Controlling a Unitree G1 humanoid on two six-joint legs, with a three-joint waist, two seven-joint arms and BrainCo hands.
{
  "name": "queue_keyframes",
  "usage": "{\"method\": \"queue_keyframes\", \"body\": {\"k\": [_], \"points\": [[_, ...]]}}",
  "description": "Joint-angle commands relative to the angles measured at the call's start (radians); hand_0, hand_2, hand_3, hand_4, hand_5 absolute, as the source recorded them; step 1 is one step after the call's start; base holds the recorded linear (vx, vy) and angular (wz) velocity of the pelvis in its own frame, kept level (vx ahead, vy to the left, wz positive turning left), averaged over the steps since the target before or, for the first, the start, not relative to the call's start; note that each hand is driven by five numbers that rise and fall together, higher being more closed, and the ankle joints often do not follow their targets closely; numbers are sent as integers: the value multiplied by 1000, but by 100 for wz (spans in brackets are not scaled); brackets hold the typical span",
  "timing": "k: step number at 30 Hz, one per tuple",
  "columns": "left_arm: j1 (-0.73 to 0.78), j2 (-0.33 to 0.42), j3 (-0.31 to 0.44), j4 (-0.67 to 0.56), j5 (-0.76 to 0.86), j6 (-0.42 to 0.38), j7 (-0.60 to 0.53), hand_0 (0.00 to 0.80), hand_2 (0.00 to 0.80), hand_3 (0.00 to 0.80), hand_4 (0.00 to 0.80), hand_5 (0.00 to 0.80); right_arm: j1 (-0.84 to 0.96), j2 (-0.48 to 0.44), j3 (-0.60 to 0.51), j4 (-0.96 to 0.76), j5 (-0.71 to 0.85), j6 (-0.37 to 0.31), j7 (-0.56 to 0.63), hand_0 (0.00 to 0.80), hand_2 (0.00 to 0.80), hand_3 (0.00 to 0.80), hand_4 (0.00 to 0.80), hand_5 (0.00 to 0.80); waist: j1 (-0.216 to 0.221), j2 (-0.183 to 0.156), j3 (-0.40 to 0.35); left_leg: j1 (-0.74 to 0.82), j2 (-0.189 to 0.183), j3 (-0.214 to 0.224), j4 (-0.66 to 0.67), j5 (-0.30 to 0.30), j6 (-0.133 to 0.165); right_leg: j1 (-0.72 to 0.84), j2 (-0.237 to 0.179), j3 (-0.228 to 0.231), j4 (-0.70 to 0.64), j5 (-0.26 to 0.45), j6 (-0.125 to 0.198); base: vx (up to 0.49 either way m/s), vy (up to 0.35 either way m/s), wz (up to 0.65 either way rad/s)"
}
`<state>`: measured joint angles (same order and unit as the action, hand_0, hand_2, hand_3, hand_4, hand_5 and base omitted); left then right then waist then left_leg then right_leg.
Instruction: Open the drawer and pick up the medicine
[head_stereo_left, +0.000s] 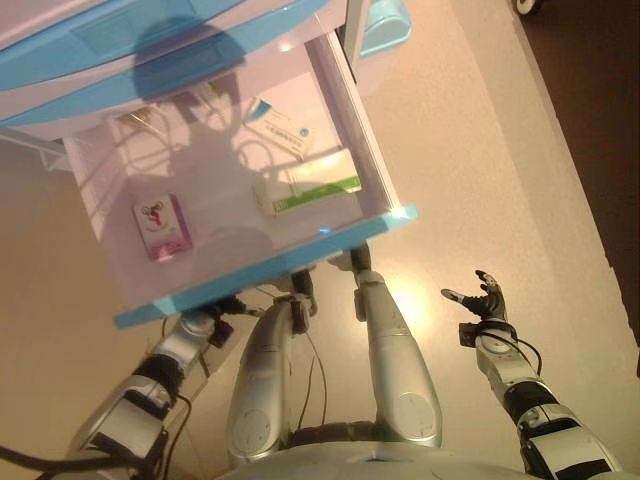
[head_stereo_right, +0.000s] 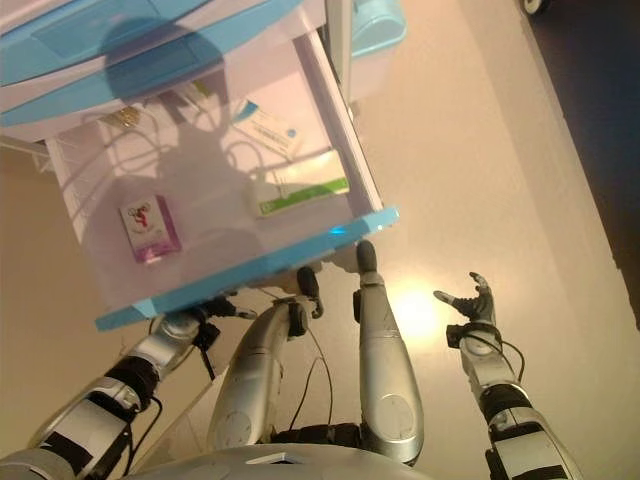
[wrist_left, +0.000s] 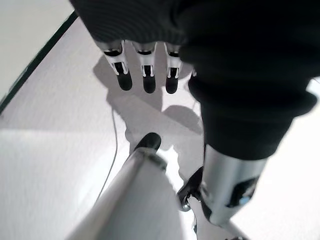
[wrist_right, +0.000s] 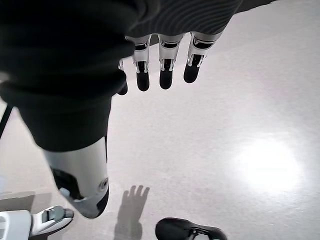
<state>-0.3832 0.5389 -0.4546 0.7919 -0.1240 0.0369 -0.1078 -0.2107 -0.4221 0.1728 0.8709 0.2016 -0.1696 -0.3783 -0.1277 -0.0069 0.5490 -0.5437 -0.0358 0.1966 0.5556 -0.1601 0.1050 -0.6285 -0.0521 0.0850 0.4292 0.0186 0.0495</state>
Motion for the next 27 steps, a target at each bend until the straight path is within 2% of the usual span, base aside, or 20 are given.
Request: {"method": "queue_keyframes", "body": {"k": [1,4,8,11,12,13,14,15,16,21,25,27], "points": [[-61,84,58,-97,-77,25,-45,0,0,0,0,0,82,-81,10,-43,-33,-16,6,0,0,0,0,0,-19,43,-29,35,-40,-40,-50,-6,-9,38,69,-66,101,-107,-77,50,106,-9],[-139,176,104,-141,-160,78,-112,0,0,0,0,0,93,-97,10,-38,-42,-33,10,0,0,0,0,0,-36,51,-29,28,-40,-23,-40,-17,-2,24,67,-50,97,-101,-73,58,109,-11],[-237,271,148,-137,-268,136,-172,0,0,0,0,0,107,-112,1,-42,-47,-43,21,0,0,0,0,0,-55,56,-29,26,-42,-6,-28,-32,6,14,67,-26,91,-90,-64,71,109,-17],[-322,326,172,-90,-342,175,-155,0,0,0,0,0,114,-119,1,-47,-55,-44,29,0,0,0,0,0,-69,59,-29,30,-44,4,-25,-40,12,10,68,-8,83,-79,-55,69,123,-10],[-345,342,179,-65,-355,178,-122,0,0,0,0,0,115,-122,4,-51,-60,-43,30,0,0,0,0,0,-74,59,-29,30,-45,6,-26,-42,13,9,69,-3,78,-76,-53,152,161,-15],[-371,359,186,-27,-371,180,-81,0,0,0,0,0,120,-124,10,-52,-61,-44,34,0,0,0,0,0,-78,64,-29,50,-47,-4,-18,-75,10,24,73,4,86,-103,-44,133,135,-16],[-382,366,187,-15,-378,181,-57,0,0,0,0,0,118,-125,13,-51,-59,-45,37,0,0,0,0,0,-79,63,-29,50,-47,-2,-19,-74,11,23,73,7,84,-100,-43,61,127,-14],[-443,394,206,80,-371,156,-2,0,0,0,0,0,111,-128,24,-55,-65,-49,42,0,0,0,0,0,-91,55,-29,35,-48,14,-20,-51,16,8,72,16,66,-65,-44,-31,91,-13],[-487,412,213,153,-382,137,35,0,0,0,0,0,110,-127,35,-60,-67,-50,42,0,0,0,0,0,-97,50,-29,36,-48,17,-17,-54,16,8,73,22,62,-63,-41,-25,100,-16],[-627,462,236,386,-355,23,236,0,0,0,0,0,106,-115,87,-83,-57,-57,41,0,0,0,0,0,-118,28,-29,42,-47,24,-16,-59,12,9,84,46,44,-50,-33,23,68,-23],[-665,456,236,415,-303,-57,401,0,0,0,0,0,92,-98,121,-80,-47,-65,28,0,0,0,0,0,-116,14,-29,46,-50,19,-20,-62,12,10,94,55,36,-40,-27,-3,13,-3],[-656,438,245,389,-315,-68,406,0,0,0,0,0,90,-88,130,-74,-44,-70,25,0,0,0,0,0,-110,8,-29,53,-49,14,-25,-63,13,15,98,56,33,-36,-21,-8,-14,2]]}}
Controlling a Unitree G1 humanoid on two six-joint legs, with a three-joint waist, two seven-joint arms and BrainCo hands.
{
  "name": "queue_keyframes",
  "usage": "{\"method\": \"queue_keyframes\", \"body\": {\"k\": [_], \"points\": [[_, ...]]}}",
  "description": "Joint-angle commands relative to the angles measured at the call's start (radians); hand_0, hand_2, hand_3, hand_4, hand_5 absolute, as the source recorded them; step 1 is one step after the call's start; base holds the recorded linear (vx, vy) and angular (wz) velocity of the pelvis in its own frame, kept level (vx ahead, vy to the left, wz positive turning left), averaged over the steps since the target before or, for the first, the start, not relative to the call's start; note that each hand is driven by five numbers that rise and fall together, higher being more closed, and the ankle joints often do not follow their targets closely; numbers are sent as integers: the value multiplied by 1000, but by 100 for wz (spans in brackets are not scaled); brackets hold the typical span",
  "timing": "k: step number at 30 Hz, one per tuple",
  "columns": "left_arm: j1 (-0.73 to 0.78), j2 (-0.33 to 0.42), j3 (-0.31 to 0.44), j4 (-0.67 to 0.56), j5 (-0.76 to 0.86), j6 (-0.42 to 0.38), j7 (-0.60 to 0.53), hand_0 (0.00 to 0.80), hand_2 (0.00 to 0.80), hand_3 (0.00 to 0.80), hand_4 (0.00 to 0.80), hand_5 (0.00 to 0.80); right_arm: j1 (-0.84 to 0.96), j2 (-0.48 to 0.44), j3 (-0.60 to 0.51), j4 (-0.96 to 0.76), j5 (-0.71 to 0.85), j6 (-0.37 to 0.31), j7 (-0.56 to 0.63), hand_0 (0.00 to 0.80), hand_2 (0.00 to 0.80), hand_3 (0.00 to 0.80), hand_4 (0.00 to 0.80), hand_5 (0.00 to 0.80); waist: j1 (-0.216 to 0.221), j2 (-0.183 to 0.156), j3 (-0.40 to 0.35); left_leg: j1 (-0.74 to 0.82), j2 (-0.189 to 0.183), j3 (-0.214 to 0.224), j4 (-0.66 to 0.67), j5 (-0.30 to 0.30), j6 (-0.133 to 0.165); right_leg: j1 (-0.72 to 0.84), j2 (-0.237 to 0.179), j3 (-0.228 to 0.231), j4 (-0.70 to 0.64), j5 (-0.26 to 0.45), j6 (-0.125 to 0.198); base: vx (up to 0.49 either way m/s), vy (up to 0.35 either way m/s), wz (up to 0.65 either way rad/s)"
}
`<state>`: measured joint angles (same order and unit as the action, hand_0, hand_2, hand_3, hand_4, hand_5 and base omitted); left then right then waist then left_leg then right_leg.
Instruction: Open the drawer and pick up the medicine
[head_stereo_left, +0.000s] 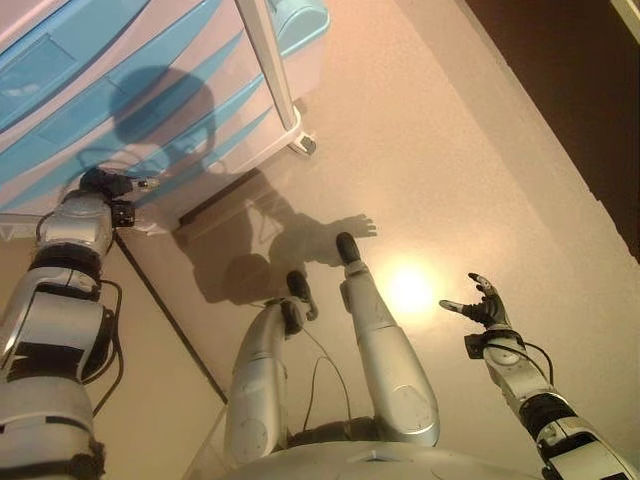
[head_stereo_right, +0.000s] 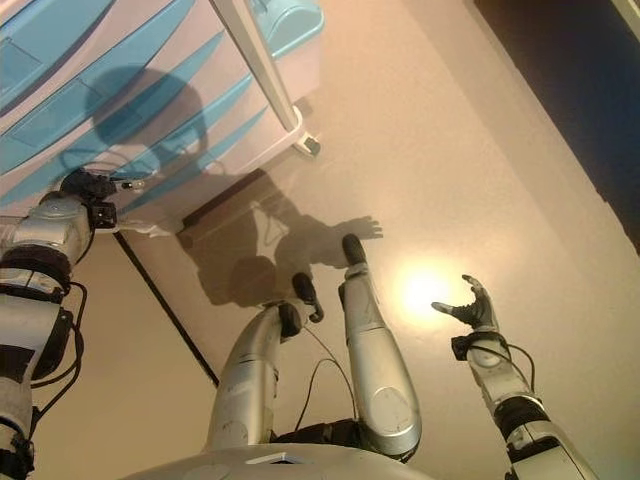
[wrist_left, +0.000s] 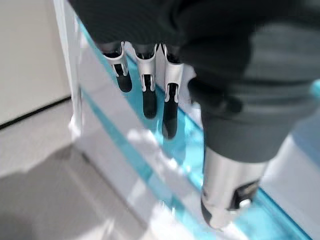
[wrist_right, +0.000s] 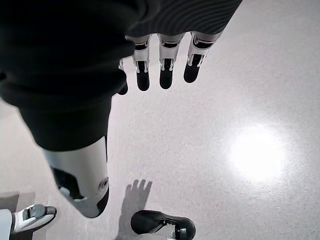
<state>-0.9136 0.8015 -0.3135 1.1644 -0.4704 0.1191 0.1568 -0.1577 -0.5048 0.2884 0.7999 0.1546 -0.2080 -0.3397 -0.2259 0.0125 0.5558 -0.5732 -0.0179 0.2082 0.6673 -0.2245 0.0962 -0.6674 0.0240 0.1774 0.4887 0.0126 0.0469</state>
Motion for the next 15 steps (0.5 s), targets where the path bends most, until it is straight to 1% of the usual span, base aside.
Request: {"method": "queue_keyframes", "body": {"k": [1,3,4,5,7,10,12,13,14,15], "points": [[-109,158,108,0,26,-155,109,0,0,0,0,0,36,2,16,0,3,-34,-13,0,0,0,0,0,-8,-13,-36,88,-68,-2,-142,1,23,58,24,-36,-31,-27,-15,-21,-42,4],[-54,117,115,-43,-14,-166,17,0,0,0,0,0,31,18,18,7,-2,-29,-11,0,0,0,0,0,2,-14,-36,105,-71,-14,-160,5,24,72,25,-35,-43,-22,-10,-29,-79,4],[7,73,118,-98,-54,-177,-61,0,0,0,0,0,27,30,15,10,-9,-22,-8,0,0,0,0,0,12,-12,-36,119,-74,-22,-179,12,25,83,25,-36,-54,-16,-7,-32,-99,3],[36,55,119,-124,-73,-182,-101,0,0,0,0,0,27,35,13,11,-12,-21,-7,0,0,0,0,0,16,-10,-36,126,-76,-26,-188,16,25,89,25,-36,-59,-14,-6,-37,-113,11],[175,-35,130,-251,-153,-198,-166,0,0,0,0,0,28,49,-6,23,-19,-21,16,0,0,0,0,0,37,-1,-36,165,-83,-45,-232,32,25,119,20,-46,-80,-8,-4,-24,-106,20],[335,-140,130,-344,-202,-251,-264,0,0,0,0,0,23,65,-22,48,-25,-37,53,0,0,0,0,0,67,8,-36,229,-91,-72,-289,54,20,185,5,-67,-118,-3,-3,-15,-134,18],[438,-218,130,-366,-203,-287,-322,0,0,0,0,0,22,75,-31,73,-22,-52,92,0,0,0,0,0,91,10,-49,271,-97,-93,-330,71,14,235,-6,-85,-148,-5,-3,7,-172,25],[495,-263,123,-369,-190,-298,-341,0,0,0,0,0,27,82,-33,84,-25,-55,121,0,0,0,0,0,107,9,-68,290,-102,-107,-355,85,8,263,-13,-95,-171,-3,-4,29,-172,26],[526,-289,120,-369,-171,-296,-357,0,0,0,0,0,31,87,-34,92,-32,-60,134,0,0,0,0,0,116,9,-78,305,-104,-116,-370,92,4,285,-17,-102,-184,-5,-5,36,-161,28],[552,-310,115,-357,-149,-311,-380,0,0,0,0,0,35,91,-35,101,-35,-63,142,0,0,0,0,0,123,8,-89,319,-104,-123,-387,100,1,302,-20,-108,-195,-7,-6,36,-193,27]]}}
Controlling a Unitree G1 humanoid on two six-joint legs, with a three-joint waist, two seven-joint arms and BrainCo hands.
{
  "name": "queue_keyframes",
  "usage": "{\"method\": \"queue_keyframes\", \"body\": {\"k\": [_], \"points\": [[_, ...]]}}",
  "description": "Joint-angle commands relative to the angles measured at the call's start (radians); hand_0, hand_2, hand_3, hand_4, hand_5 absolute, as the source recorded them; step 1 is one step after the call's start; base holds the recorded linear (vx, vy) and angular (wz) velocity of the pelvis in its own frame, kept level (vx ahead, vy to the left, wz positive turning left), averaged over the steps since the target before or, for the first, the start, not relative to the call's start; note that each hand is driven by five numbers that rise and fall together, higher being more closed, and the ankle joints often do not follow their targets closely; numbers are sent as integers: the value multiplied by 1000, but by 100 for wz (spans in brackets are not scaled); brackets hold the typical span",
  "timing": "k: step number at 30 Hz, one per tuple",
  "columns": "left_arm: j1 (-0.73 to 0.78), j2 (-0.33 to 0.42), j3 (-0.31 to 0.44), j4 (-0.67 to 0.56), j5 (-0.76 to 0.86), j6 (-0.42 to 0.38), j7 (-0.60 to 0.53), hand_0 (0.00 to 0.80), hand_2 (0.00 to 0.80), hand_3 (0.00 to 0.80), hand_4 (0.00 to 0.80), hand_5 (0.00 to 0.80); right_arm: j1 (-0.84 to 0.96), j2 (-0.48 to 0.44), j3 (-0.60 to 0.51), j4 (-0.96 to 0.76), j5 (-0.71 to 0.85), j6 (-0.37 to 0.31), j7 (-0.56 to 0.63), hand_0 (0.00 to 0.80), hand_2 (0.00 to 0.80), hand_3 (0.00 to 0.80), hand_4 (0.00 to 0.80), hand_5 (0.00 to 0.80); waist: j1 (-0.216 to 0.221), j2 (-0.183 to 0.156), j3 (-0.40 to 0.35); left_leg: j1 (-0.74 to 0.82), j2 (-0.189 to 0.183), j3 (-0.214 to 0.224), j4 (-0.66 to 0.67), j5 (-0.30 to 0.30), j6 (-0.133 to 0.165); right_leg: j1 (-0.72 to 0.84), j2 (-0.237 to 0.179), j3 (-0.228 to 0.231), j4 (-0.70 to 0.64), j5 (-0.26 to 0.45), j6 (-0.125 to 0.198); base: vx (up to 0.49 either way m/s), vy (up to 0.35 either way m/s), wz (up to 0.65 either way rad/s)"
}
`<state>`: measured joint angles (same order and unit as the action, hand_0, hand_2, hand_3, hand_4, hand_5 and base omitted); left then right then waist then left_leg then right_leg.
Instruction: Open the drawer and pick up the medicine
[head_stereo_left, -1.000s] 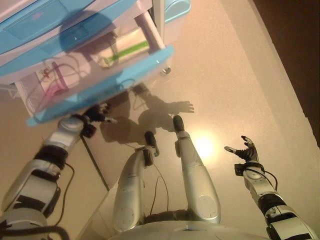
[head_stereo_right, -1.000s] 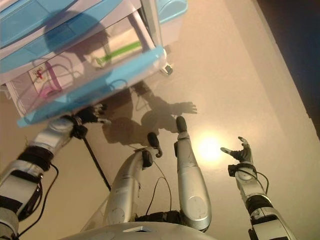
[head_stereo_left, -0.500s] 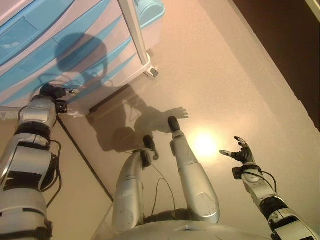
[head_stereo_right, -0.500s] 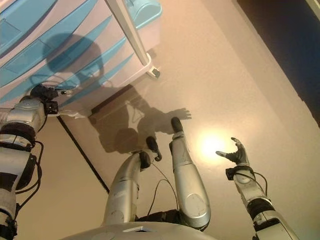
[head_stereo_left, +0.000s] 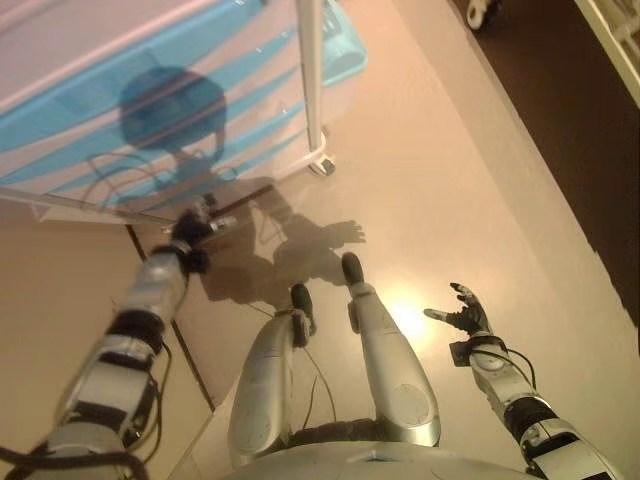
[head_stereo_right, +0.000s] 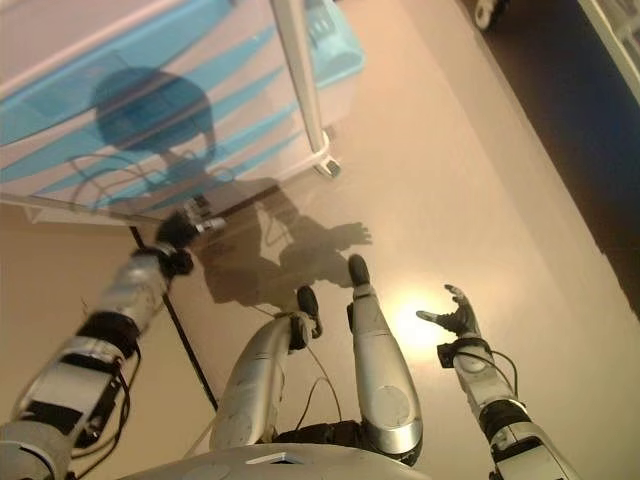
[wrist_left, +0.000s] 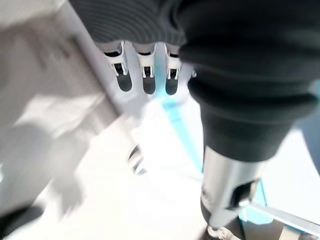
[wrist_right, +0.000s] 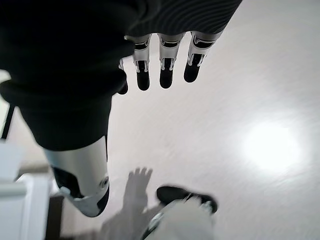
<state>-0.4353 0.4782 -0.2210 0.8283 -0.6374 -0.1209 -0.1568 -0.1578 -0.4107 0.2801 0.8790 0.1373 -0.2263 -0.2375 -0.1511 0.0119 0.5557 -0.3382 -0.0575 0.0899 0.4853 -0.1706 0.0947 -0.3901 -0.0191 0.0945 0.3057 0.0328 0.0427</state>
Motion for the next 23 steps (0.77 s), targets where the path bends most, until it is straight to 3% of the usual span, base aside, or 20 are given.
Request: {"method": "queue_keyframes", "body": {"k": [1,6,12,16,20,23], "points": [[127,-25,7,-3,32,-86,-86,0,0,0,0,0,43,2,-32,43,-15,-48,72,0,0,0,0,0,63,7,-115,110,-66,-21,-239,64,-4,64,22,-38,-37,-29,-5,29,-205,24],[251,-114,24,98,62,-109,-104,0,0,0,0,0,79,17,-51,98,-10,-53,174,0,0,0,0,0,93,3,-200,194,-62,-80,-323,98,-28,192,25,-75,-122,-43,-19,48,-179,23],[374,-186,105,266,110,-158,-42,0,0,0,0,0,132,82,-98,249,70,-39,353,0,0,0,0,0,140,-3,-315,287,-56,-150,-395,116,-55,332,36,-131,-220,-57,-36,31,-131,39],[404,-218,118,342,212,-177,-8,0,0,0,0,0,137,123,-104,328,85,-3,388,0,0,0,0,0,169,-12,-376,322,-49,-159,-428,124,-69,391,37,-169,-278,-51,-36,18,-74,35],[417,-246,83,388,258,-185,-2,0,0,0,0,0,130,145,-103,365,92,28,405,0,0,0,0,0,182,-11,-407,344,-41,-168,-463,135,-77,419,38,-191,-300,-54,-35,-36,-31,17],[419,-268,61,415,272,-175,-68,0,0,0,0,0,127,162,-107,383,93,33,399,0,0,0,0,0,184,-9,-430,364,-35,-173,-499,146,-80,435,40,-203,-306,-63,-33,-28,-15,15]]}}
